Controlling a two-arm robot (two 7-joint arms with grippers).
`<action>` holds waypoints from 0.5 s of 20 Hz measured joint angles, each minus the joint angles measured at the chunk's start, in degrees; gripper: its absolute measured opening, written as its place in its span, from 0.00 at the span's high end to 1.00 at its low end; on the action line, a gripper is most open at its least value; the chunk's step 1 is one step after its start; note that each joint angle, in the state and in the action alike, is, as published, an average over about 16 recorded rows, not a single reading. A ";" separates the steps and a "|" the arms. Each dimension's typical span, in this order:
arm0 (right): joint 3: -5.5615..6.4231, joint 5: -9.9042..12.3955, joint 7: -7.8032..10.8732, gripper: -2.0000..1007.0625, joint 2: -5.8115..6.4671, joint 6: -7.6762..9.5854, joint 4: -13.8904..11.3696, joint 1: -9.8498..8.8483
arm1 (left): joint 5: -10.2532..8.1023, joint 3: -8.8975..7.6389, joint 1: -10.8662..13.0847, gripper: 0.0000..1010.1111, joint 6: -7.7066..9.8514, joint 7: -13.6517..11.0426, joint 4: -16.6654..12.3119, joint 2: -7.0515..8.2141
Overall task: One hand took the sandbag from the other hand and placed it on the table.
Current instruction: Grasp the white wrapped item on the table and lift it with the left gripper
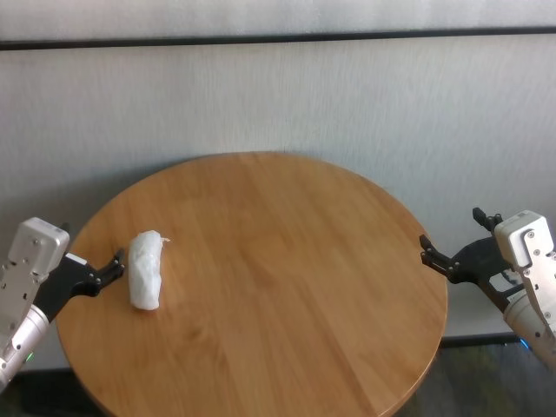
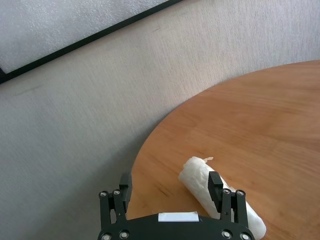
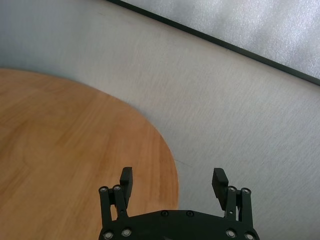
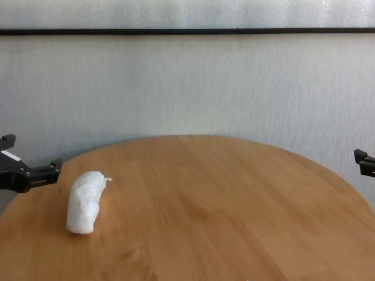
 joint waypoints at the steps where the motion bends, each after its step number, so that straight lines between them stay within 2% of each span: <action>1: 0.00 0.00 0.00 0.00 0.00 0.00 0.00 0.00 | 0.00 0.00 0.00 0.01 0.00 0.00 0.00 0.00; 10: 0.00 0.00 0.00 0.00 0.00 0.00 0.00 0.00 | 0.00 0.00 0.00 0.01 0.00 0.00 0.00 0.00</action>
